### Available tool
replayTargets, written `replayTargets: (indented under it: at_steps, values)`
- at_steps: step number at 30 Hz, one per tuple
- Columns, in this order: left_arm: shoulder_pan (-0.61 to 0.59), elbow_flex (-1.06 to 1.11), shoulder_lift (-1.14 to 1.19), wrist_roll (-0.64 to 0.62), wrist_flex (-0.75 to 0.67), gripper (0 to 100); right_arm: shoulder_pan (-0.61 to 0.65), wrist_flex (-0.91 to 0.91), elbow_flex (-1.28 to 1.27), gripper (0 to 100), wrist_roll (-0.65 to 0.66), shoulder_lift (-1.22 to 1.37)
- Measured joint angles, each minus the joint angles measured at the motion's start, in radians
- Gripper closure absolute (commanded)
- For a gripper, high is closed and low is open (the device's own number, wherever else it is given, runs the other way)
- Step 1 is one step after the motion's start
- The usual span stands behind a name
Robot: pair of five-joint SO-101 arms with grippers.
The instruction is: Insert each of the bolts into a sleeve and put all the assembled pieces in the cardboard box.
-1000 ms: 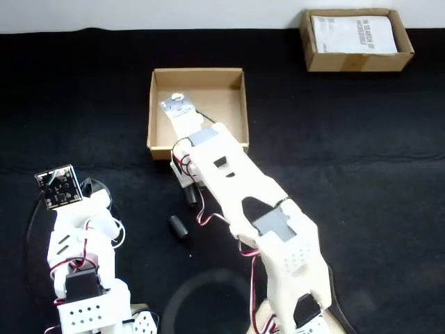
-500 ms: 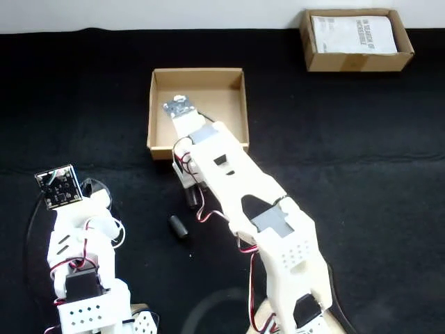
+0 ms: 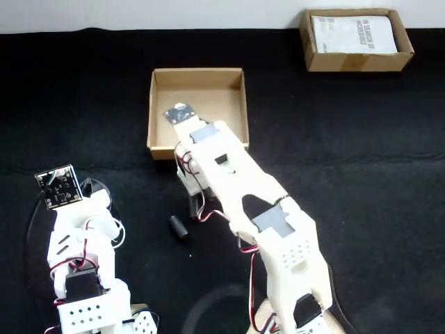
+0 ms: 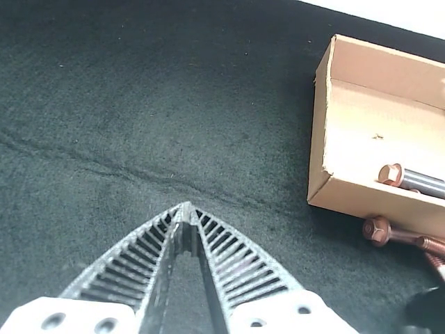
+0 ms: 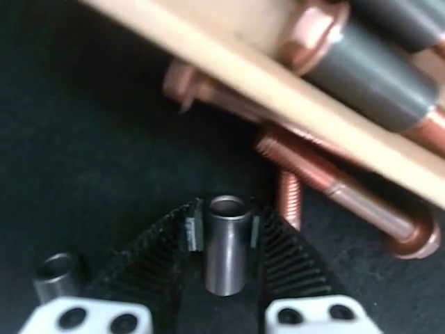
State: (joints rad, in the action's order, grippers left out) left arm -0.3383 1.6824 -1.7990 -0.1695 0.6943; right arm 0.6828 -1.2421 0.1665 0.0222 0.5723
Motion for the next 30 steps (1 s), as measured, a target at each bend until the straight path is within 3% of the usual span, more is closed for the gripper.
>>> replayTargets:
  at_steps: [5, 16, 30]
  values:
    - [0.000, 0.000, 0.000, 0.000, 0.000, 99, 0.000, -0.008, 0.009, 99.3, 0.008, 0.031]
    - [0.000, 0.000, 0.000, 0.000, 0.000, 99, -0.008, -0.026, 0.032, 99.1, 0.008, 0.052]
    - [0.130, 0.000, 0.000, 0.002, 0.218, 99, -0.040, -0.377, 0.376, 99.1, -0.020, -0.252]
